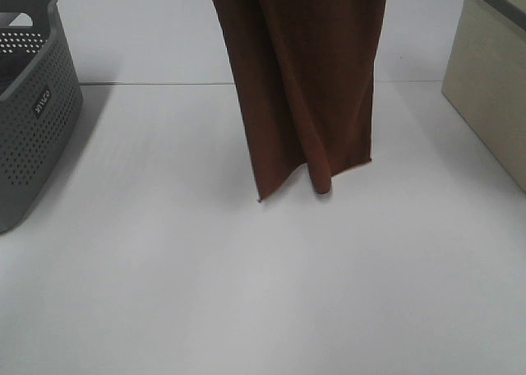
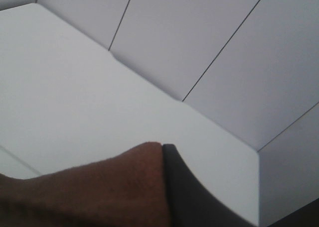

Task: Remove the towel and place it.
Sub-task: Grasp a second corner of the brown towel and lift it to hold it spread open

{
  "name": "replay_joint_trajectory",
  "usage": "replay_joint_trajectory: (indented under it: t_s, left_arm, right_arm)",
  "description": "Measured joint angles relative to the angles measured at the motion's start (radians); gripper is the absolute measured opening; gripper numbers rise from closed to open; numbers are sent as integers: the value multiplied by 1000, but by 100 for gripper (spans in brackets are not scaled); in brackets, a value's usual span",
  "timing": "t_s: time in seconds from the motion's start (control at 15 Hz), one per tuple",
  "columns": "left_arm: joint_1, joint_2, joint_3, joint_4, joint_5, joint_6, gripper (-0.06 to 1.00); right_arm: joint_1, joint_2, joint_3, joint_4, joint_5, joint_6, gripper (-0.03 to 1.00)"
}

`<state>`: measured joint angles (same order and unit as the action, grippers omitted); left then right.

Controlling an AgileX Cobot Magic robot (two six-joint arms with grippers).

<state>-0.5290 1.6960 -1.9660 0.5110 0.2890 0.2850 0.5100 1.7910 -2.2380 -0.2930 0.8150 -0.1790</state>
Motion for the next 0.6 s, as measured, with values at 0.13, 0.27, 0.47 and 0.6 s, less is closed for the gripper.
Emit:
replay_joint_trajectory:
  t_s: [0.13,0.27,0.47,0.6]
  left_arm:
    - [71,73,0,-1,-224,-42,0]
    - [106,109,0,-8,-332,-50,0]
    - [166,190,0,-44,-558,-52,0]
    - [208,254,0,-73,-696,-52,0]
  right_arm:
    - [0,29,0,-113,-170,26,1]
    - [0,55,0,-167,-243,64,1]
    - [-29,125,0,-227,-391,179,1]
    - [-70,172,-3,-234,-477,234,1]
